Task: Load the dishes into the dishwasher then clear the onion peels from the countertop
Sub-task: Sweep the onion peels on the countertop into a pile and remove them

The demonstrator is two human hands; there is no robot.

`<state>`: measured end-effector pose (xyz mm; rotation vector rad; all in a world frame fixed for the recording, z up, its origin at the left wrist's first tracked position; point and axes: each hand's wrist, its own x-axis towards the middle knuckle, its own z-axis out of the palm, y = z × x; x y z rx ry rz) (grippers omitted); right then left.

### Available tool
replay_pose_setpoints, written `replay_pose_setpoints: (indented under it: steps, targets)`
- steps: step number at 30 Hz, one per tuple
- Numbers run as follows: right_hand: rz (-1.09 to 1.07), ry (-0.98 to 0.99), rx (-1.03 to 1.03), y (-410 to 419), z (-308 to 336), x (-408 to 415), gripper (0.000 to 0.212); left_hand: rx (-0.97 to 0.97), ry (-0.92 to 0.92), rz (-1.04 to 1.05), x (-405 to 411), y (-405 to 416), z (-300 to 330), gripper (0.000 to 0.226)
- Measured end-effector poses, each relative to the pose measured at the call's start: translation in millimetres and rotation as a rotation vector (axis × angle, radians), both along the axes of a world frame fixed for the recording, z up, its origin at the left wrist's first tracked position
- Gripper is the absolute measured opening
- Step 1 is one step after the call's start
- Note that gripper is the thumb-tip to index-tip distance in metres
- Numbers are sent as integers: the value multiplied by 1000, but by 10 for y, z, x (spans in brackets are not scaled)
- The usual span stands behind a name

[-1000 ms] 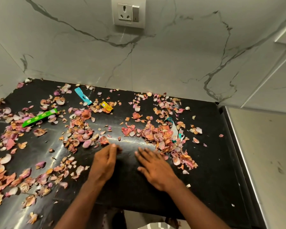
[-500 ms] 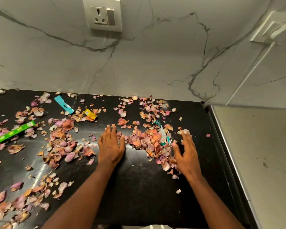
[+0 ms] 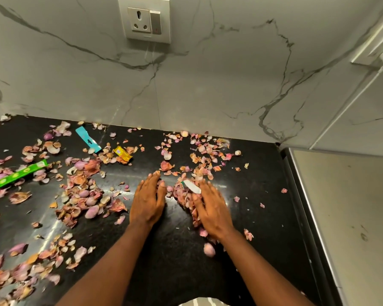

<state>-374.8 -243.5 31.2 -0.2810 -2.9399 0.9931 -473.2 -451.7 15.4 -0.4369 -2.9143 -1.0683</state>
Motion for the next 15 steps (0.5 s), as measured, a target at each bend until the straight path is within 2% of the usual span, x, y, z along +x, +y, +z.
replay_pose_setpoints:
  steps: [2,4,7,9,11,12,13,15]
  targets:
    - [14,3,-210,12,63,33,55,15,-9,3,7,-6,10,61]
    - [-69,81,-415,127,192,67,43,23,-21,9,2,-12,15,61]
    - [-303,246,-375,411,296,85,34,19,-24,17,-1,-14,6,62]
    - [-362,129,-205,607,226,55,46,26,-24,20,4,-14,13,62]
    - [-282,-78,-20,641,120,42,61,44,-23,26,12,-12,37,62]
    - [-219,-120,-4,564,71,52,63,54,-23,28,17,-12,46,62]
    - [-157,-129,-59,449,54,83,62,60,-21,28,23,-9,57,63]
    - [-99,-93,-337,164,112,171,53,67,-24,30,21,-14,64,63]
